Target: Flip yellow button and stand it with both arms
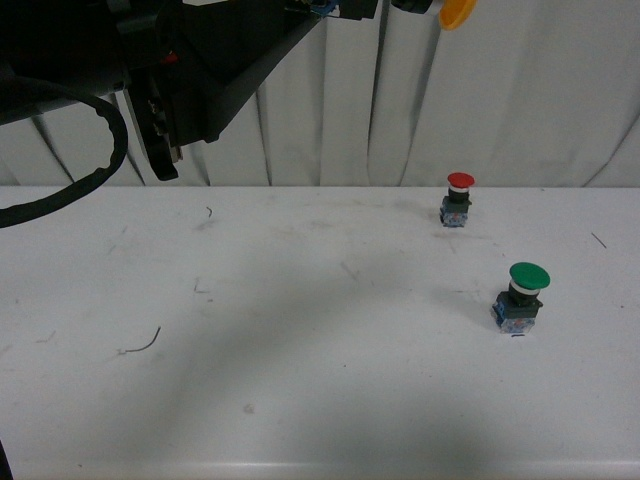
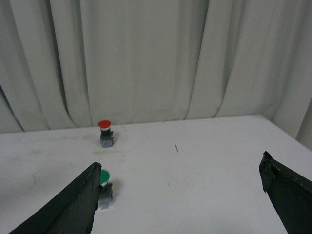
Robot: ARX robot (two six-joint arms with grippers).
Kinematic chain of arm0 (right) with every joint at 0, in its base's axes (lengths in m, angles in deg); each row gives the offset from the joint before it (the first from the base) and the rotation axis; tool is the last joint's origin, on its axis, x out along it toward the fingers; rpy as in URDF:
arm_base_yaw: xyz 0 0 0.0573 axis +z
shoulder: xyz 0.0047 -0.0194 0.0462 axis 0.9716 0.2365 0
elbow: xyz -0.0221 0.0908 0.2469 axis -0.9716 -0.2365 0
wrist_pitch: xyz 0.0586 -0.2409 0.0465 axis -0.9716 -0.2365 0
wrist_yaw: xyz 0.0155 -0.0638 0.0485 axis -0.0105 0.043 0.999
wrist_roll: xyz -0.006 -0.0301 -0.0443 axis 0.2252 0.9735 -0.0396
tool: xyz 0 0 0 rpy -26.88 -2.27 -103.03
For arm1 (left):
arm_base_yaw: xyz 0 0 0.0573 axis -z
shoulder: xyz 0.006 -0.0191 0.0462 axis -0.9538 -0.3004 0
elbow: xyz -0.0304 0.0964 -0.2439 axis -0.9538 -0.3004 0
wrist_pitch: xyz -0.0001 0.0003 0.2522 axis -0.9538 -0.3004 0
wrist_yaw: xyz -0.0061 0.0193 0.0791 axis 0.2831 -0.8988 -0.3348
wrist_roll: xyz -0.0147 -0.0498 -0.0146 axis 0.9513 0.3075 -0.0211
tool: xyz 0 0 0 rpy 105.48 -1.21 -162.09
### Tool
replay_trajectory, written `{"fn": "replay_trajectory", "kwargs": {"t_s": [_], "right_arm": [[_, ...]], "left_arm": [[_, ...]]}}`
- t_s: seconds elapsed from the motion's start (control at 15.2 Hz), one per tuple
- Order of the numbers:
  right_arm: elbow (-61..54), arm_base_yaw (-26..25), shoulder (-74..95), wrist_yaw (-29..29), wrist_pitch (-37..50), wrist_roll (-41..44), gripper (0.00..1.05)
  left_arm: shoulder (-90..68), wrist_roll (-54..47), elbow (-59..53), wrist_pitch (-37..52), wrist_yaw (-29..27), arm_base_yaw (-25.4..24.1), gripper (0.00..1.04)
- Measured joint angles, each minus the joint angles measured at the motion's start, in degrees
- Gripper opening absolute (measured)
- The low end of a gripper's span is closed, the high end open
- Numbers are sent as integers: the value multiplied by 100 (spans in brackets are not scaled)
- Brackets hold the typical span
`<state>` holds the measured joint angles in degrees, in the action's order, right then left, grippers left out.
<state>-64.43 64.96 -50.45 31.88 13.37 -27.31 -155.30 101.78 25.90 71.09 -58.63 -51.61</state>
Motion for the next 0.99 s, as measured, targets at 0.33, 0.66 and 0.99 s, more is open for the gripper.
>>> {"fn": "replay_trajectory", "kwargs": {"t_s": [0.33, 0.66, 0.99], "right_arm": [[2310, -146, 5427, 527, 3853, -42, 98], [3501, 463, 6649, 1707, 4664, -1478, 98], [2662, 861, 7348, 3816, 5429, -5407, 98]], "left_arm": [[-48, -85, 33, -87, -50, 2, 35], [-59, -122, 118, -216, -66, -13, 35], [-107, -129, 192, -291, -74, -11, 35]]}}
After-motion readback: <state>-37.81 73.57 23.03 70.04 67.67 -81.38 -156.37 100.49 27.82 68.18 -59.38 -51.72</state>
